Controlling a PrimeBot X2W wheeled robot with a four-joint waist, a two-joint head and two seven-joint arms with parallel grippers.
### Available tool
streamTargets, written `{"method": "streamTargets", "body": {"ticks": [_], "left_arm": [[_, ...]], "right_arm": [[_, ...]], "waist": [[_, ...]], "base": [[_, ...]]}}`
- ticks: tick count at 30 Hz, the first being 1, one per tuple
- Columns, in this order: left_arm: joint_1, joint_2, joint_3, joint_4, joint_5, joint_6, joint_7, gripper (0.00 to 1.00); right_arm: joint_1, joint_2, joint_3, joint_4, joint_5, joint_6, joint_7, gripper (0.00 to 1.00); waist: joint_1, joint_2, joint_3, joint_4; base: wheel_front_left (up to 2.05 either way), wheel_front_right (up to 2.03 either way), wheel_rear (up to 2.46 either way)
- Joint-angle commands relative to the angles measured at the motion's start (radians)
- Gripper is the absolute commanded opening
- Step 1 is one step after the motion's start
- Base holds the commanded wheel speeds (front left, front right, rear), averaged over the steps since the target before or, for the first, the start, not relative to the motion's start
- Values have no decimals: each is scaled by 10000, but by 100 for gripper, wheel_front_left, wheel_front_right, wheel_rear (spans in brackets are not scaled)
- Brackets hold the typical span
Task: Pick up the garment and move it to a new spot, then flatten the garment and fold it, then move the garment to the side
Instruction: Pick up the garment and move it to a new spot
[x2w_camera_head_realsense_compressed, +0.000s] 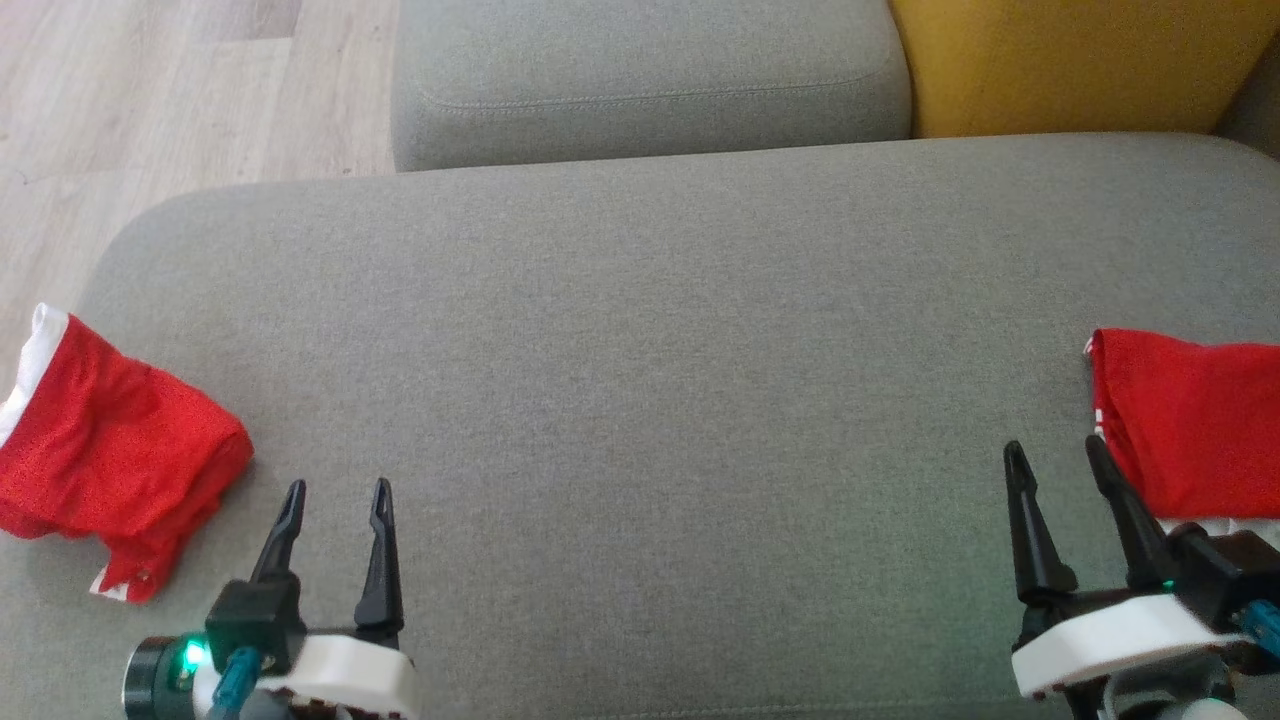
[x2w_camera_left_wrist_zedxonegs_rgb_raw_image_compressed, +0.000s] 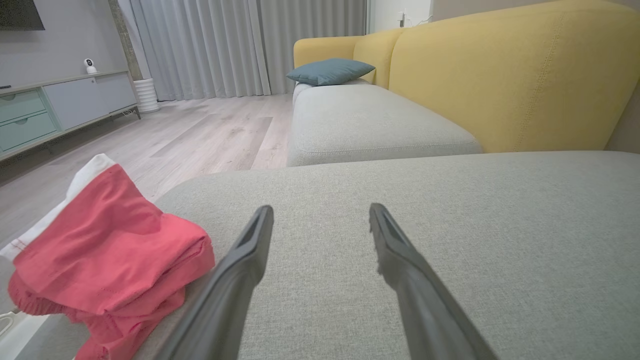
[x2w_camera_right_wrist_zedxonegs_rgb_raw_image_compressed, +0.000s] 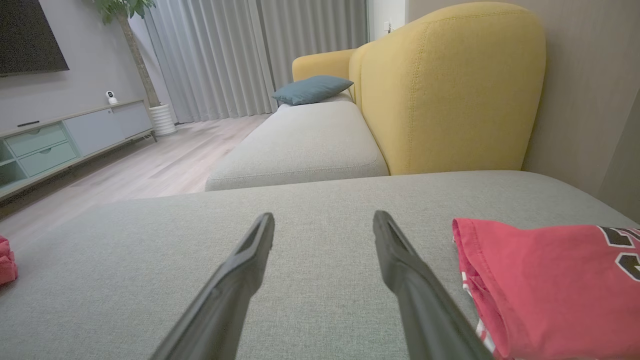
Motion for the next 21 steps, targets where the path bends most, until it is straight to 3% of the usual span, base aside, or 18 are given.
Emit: {"method": "streamTargets", "body": {"ticks": [1, 13, 21], "left_arm": [[-404, 142, 284, -280, -68, 23, -44, 100], [-692, 145, 158, -160, -126, -1, -38, 100], [-1286, 59, 31, -123, -84, -120, -45, 100]], "right_arm": [[-153, -64, 172, -419, -62, -7, 33, 100], [-192, -42, 44, -431, -100, -7, 86, 100], [-270, -43, 44, -765, -247, -7, 219, 100]], "waist": [[1, -1, 2, 5], [1, -1, 39, 200], [1, -1, 339, 1168]], "base": [[0, 0, 0], [0, 0, 0], [0, 0, 0]]}}
